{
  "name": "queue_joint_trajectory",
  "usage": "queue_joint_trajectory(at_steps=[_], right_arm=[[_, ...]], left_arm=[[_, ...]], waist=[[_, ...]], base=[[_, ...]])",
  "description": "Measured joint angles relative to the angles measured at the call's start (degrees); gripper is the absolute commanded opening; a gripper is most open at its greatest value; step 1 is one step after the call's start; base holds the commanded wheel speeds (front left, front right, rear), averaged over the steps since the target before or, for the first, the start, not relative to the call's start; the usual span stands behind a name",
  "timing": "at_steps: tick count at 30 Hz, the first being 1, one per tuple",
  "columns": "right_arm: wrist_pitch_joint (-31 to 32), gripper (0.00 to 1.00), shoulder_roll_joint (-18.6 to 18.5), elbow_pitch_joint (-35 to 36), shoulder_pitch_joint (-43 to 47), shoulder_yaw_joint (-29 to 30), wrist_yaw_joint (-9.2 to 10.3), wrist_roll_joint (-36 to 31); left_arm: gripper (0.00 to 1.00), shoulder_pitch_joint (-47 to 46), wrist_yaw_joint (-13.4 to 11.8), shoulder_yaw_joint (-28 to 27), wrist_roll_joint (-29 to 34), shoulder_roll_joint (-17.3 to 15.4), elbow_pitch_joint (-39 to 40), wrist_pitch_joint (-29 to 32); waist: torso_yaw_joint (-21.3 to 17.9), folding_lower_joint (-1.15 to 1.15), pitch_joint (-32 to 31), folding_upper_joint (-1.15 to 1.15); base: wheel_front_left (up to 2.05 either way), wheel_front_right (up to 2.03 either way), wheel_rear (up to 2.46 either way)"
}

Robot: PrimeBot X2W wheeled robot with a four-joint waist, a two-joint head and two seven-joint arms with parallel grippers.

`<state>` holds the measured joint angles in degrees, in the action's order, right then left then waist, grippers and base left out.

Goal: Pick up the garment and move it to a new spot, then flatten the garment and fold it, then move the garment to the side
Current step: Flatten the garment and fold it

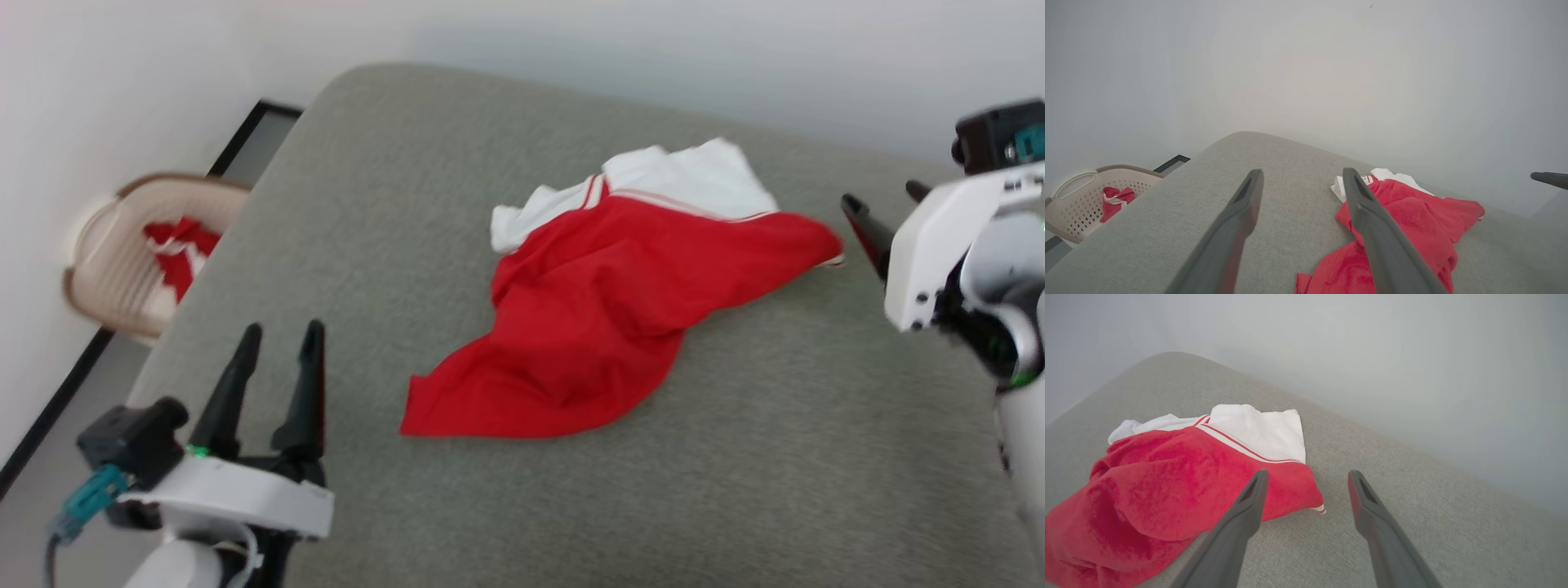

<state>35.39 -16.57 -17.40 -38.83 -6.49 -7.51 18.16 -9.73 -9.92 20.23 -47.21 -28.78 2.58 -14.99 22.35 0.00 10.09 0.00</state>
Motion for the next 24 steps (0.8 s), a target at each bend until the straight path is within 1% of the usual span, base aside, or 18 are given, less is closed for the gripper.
queue_joint_trajectory(at_steps=[5, 9, 13, 19, 24], right_arm=[[2.5, 1.00, -1.2, -7.5, -6.6, -2.4, -0.01, 1.8], [3.3, 1.00, -3.2, -13.7, -11.3, -3.6, 0.00, 1.9], [3.5, 1.00, -4.0, -19.4, -15.2, -4.3, 0.00, 2.0], [3.9, 1.00, -3.9, -27.1, -20.2, -7.7, 0.00, 1.5], [3.1, 1.00, -3.6, -34.4, -23.7, -8.4, -0.01, -0.7]], left_arm=[[1.00, -1.6, 2.0, -0.5, 2.3, 3.9, -0.9, -0.1], [1.00, -2.9, 3.6, -0.5, 4.6, 7.2, -1.6, -0.1], [1.00, -3.3, 5.5, -0.6, 6.3, 10.8, -2.5, -0.1], [1.00, -2.7, 7.6, -2.3, 8.2, 15.2, -3.2, -0.1], [1.00, -1.8, 9.5, -3.6, 9.4, 17.4, -3.8, -0.1]], waist=[[2.9, 0.00, 3.4, 0.00], [5.2, 0.00, 5.8, 0.00], [7.6, 0.00, 8.1, 0.00], [10.1, 0.00, 11.7, 0.00], [11.2, 0.00, 13.7, 0.00]], base=[[0.00, 0.00, 0.00], [0.00, 0.00, 0.00], [0.00, 0.00, 0.00], [0.00, 0.00, 0.00], [0.00, 0.00, 0.00]])
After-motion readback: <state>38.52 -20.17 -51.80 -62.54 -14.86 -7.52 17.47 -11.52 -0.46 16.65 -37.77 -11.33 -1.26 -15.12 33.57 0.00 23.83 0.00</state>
